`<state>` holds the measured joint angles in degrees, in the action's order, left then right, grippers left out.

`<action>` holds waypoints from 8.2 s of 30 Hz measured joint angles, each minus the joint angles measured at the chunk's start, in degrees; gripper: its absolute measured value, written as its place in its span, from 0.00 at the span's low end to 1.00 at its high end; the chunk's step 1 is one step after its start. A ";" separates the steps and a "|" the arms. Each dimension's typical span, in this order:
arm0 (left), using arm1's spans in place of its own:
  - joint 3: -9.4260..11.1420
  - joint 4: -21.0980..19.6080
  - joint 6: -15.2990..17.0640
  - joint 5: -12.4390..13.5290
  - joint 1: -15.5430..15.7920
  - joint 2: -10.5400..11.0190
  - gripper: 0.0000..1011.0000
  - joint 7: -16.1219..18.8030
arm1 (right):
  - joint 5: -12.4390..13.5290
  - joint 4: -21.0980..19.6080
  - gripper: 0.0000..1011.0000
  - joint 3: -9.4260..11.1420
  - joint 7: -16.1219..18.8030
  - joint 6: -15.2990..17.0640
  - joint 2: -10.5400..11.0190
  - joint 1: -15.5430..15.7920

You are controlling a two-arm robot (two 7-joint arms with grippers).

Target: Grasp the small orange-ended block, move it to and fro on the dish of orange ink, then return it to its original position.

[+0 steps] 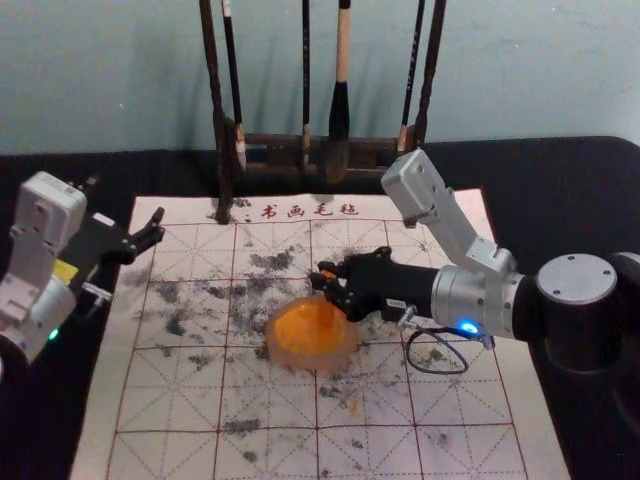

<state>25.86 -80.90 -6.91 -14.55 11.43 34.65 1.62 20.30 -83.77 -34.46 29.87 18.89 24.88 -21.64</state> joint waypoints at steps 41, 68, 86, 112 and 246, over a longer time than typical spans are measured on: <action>0.00 0.00 0.00 0.00 0.00 0.00 0.99 0.00 | 1.28 -1.24 0.14 -2.28 0.91 0.44 -0.12 0.34; 0.00 0.00 0.00 0.00 0.00 0.00 0.99 0.00 | 0.43 2.54 0.14 -2.92 -0.44 0.71 -3.31 -2.02; 0.00 0.00 0.00 0.00 0.00 0.00 0.99 0.00 | 0.14 2.98 0.14 -1.63 -0.91 0.64 -3.23 -2.10; 0.00 0.00 0.00 0.00 0.00 0.00 0.99 0.00 | 1.30 1.00 0.14 -0.09 -0.59 0.64 -1.24 -0.44; 0.00 0.00 0.00 0.00 0.00 0.00 0.99 0.00 | 8.19 -5.67 0.14 4.61 -2.81 -0.17 1.23 2.64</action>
<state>25.86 -80.90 -6.91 -14.55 11.43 34.64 1.62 28.49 -89.44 -29.85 27.06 18.73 26.11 -19.00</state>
